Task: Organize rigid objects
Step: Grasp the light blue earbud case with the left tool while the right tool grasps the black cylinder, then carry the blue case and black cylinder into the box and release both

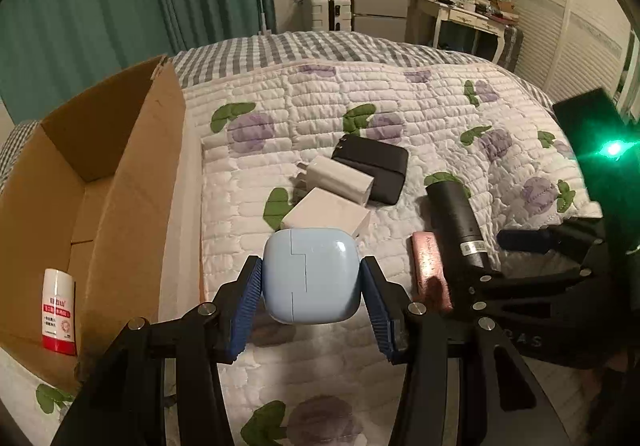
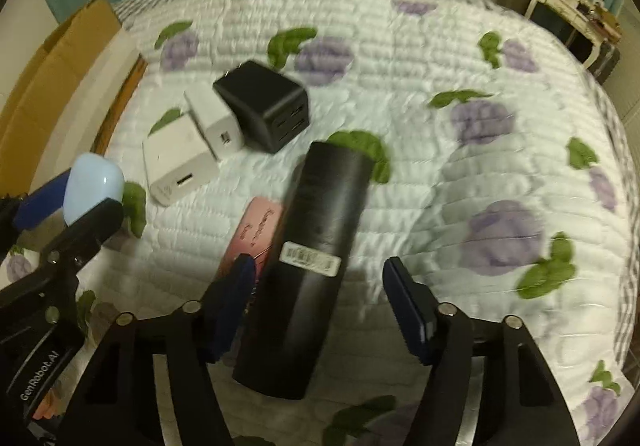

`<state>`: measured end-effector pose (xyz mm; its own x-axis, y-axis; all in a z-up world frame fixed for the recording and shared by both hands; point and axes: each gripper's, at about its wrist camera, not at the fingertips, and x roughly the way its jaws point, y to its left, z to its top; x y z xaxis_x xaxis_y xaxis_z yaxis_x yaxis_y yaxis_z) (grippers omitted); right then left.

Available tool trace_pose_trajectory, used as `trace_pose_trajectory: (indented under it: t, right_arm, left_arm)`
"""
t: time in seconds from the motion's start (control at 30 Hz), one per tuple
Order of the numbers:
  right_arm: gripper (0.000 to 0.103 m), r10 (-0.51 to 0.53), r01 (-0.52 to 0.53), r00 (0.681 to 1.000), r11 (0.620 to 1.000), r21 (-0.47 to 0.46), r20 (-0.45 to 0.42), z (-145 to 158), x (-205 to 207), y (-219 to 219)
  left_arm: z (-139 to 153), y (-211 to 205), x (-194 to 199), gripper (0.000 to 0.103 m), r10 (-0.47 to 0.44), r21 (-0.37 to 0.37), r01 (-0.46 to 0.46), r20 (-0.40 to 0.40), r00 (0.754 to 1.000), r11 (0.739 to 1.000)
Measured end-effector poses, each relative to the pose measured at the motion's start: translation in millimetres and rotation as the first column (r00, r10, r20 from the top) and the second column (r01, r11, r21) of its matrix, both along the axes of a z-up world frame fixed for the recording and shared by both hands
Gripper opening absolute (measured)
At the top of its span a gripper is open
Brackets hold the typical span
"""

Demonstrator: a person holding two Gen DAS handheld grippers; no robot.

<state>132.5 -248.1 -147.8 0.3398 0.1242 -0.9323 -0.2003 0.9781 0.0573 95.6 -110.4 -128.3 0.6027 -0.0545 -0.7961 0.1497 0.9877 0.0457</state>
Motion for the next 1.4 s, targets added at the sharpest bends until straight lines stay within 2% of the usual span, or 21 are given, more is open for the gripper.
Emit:
trace_pose_trajectory:
  t: [0.07,0.17,0.23,0.33,0.67,0.87,1.0,1.13,1.23,1.3,1.4]
  right_arm:
    - [0.058,-0.003,0.004,1.000,1.000,0.016,-0.015,-5,2,0]
    - [0.047,-0.008,0.010,1.000,0.998,0.070,-0.025,-5,1,-2]
    - [0.047,-0.008,0.009,1.000,0.998,0.068,-0.021,-5,0,-2]
    - [0.045,-0.017,0.016,1.000,0.997,0.070,0.011,1,-4,-2]
    - [0.039,-0.066,0.047,0.993,0.983,0.177,0.099,35,-25,-18]
    - [0.038,-0.046,0.038,0.997,0.991,0.131,0.060,22,-23,-2]
    - [0.035,-0.018,0.017,1.000,0.996,0.087,0.012,4,-19,6]
    - [0.035,0.000,0.000,1.000,0.997,0.081,0.007,1,-19,8]
    - [0.034,0.004,-0.006,1.000,0.996,0.091,0.027,7,-24,8]
    - [0.021,0.001,-0.009,0.998,0.992,0.124,0.059,19,-28,4]
    - [0.017,-0.006,-0.010,0.993,0.991,0.137,0.114,38,-34,-1]
  left_arm:
    - [-1,-1,-1,0.050,-0.001,0.001,0.001,-0.002,1.000,1.000]
    - [-1,-2,-2,0.050,-0.009,-0.002,0.009,-0.005,1.000,1.000]
    - [-1,-3,-3,0.050,-0.008,-0.004,0.008,-0.008,1.000,1.000]
    - [0,-3,-3,0.050,-0.009,-0.004,0.009,-0.010,1.000,1.000]
    - [20,-12,-13,0.050,-0.032,-0.022,0.032,0.009,0.999,0.999]
    - [34,-16,-20,0.050,-0.049,-0.022,0.049,0.026,0.998,0.999]
    - [34,-13,-23,0.050,-0.044,-0.023,0.044,0.022,0.999,0.999]
    - [33,-10,-24,0.050,-0.034,-0.031,0.034,0.012,0.999,0.999]
    - [33,-9,-24,0.050,-0.035,-0.031,0.036,0.018,0.999,0.999]
    - [35,-8,-26,0.050,-0.038,-0.030,0.039,0.027,0.999,0.999]
    - [39,-6,-26,0.050,-0.035,-0.033,0.036,0.035,0.999,0.999]
